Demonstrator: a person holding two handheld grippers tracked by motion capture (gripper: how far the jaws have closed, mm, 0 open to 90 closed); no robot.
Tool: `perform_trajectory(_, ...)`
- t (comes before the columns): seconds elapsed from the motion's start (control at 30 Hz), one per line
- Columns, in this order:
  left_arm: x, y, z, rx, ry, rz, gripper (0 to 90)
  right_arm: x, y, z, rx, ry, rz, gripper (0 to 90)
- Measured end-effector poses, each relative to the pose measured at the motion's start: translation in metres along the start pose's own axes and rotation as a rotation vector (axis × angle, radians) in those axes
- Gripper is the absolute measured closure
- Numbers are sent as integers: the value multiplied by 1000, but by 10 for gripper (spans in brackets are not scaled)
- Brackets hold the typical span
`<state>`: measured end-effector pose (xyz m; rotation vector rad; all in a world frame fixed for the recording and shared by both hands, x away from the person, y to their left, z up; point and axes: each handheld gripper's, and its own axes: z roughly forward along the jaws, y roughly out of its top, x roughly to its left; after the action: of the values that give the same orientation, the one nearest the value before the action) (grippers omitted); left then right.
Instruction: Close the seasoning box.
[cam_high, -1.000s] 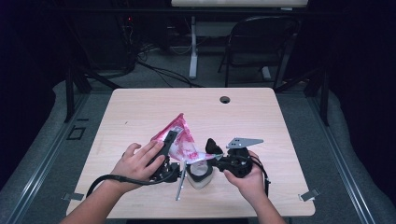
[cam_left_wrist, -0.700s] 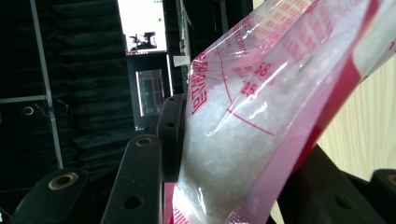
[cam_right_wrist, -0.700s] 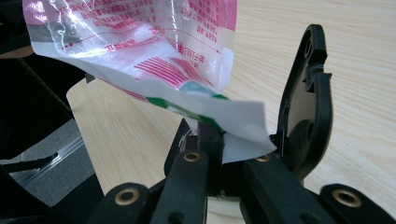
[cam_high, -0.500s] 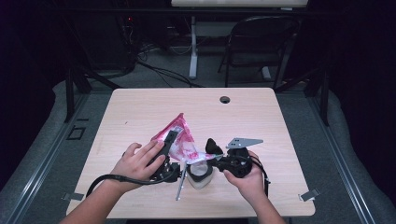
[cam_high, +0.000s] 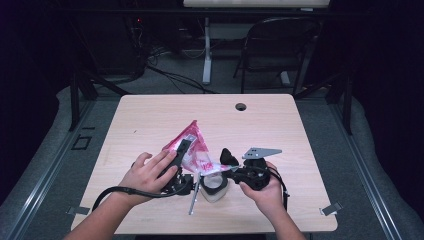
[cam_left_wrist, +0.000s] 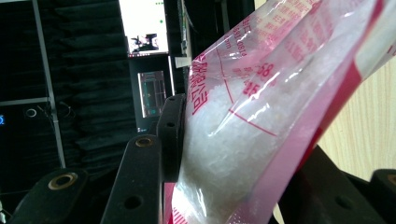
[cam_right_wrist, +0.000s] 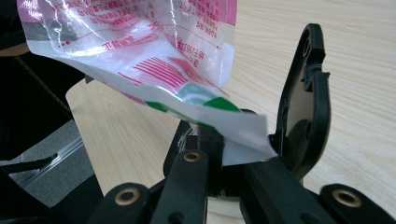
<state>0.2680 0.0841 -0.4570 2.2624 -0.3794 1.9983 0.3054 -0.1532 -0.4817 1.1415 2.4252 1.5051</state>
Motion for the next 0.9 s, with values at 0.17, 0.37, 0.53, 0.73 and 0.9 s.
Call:
perform_trajectory(0.17,-1,0,0,7,-11,-6,639,-1,0,0,1,1,0,900)
perform_trajectory(0.37,-1,1,1,0,-12,-1,639,-1,-1,1,7,0,2,900)
perform_trajectory(0.53,-2,1,1,-2,-13,-1,640,-2,-1,1,13,-4,0,900)
perform_trajectory(0.73,-2,2,1,-5,-5,14,641,-1,-2,3,17,-3,2,900)
perform_trajectory(0.9,-3,3,1,-6,-11,11,639,-2,-3,3,17,-4,5,900)
